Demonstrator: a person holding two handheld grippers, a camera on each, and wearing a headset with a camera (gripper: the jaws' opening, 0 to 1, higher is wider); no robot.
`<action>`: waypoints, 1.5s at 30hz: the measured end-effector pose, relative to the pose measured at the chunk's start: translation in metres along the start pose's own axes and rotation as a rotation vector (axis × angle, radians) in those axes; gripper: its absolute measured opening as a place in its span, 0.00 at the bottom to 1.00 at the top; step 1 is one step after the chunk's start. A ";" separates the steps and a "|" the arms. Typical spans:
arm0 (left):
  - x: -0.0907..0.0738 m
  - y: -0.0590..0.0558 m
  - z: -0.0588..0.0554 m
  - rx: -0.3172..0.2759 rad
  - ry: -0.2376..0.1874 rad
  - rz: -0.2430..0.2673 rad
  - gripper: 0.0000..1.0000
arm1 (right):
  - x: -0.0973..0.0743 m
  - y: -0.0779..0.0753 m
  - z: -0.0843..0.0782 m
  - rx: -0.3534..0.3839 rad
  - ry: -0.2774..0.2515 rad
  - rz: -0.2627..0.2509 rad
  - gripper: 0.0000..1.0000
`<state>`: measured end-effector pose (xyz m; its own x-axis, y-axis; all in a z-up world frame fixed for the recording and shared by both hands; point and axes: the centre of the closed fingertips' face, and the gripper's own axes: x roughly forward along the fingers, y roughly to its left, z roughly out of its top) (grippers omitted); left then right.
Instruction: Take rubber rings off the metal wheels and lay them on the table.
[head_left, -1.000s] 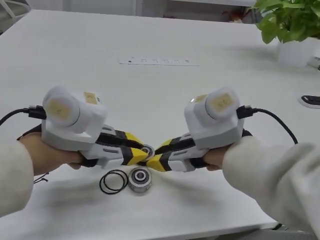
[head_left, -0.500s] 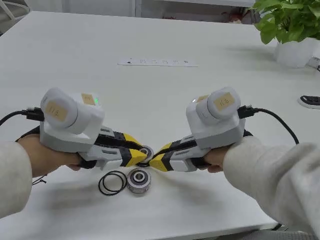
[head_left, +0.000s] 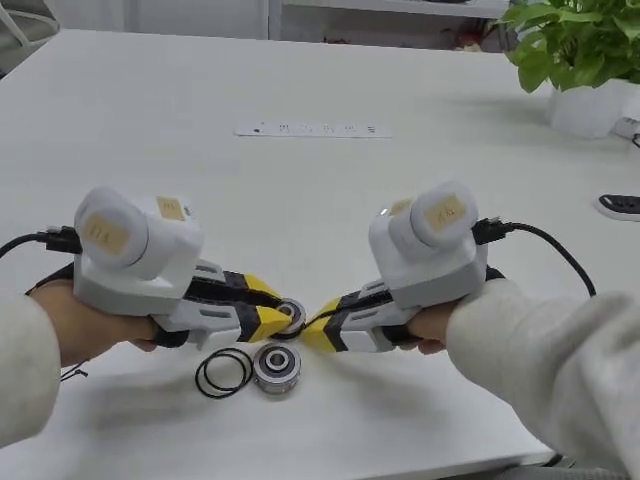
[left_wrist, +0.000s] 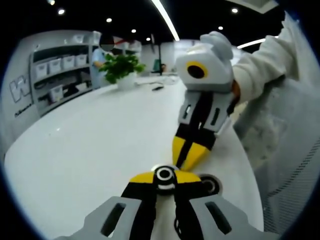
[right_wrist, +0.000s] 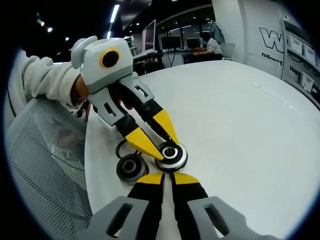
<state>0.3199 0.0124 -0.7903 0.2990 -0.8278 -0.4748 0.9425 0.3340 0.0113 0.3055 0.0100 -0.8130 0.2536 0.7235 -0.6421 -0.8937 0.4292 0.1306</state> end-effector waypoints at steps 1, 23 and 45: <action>0.000 0.000 0.000 0.000 -0.001 0.000 0.13 | 0.000 0.000 0.000 0.000 0.001 0.000 0.05; 0.001 -0.001 0.000 -0.003 -0.008 0.000 0.13 | 0.003 -0.007 0.010 -0.029 -0.049 -0.030 0.19; 0.001 0.000 0.000 -0.023 -0.014 0.008 0.13 | -0.002 -0.008 0.005 0.023 -0.038 -0.011 0.08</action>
<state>0.3198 0.0117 -0.7909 0.3087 -0.8311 -0.4627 0.9365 0.3506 -0.0050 0.3140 0.0081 -0.8087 0.2772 0.7385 -0.6147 -0.8822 0.4491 0.1417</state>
